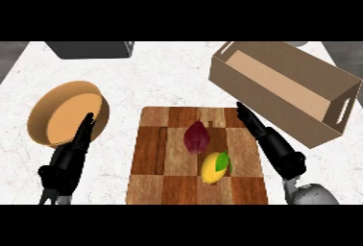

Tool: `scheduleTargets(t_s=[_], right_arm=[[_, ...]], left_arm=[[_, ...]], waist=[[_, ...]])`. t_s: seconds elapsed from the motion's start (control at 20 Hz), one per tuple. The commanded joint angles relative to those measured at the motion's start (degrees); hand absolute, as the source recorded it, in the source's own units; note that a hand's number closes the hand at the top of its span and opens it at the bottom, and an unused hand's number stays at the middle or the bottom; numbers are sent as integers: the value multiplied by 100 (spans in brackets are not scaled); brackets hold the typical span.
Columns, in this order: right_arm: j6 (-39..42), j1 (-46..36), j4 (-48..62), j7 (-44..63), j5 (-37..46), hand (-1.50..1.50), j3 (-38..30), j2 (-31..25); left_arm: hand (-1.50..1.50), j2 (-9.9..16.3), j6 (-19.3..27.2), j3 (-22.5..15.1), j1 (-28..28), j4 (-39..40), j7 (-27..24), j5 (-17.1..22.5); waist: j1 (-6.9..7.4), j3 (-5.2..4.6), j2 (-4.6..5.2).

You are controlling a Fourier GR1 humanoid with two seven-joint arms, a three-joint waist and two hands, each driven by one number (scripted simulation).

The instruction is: Pick the pear from the cutting board and place it in the cardboard box

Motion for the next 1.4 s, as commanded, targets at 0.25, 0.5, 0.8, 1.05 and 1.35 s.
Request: scheduleTargets(t_s=[0.25,0.5,0.8,1.05,1.35], right_arm=[[-1579,-870,-948,439,-736,-150,-2402,-50],[-1493,116,-1056,619,201,-150,-2154,-641],[-864,-16,-897,-43,995,-150,-1723,-1172],[-265,-450,-1500,1397,1474,-150,-1043,-1604],[833,-1349,-1597,2814,1700,-150,-95,-1760]], left_arm=[[0,1024,-477,171,-993,-534,-103,-574],[0,918,-1182,181,-1592,-357,298,-293],[0,1008,-1548,320,-1373,-301,23,-247],[0,579,-1196,59,-1463,-164,89,-633],[0,618,-1344,26,-1387,-610,345,-553]], waist=[[-264,-33,89],[25,-38,164],[123,-40,169],[102,-51,156],[236,-51,154]])
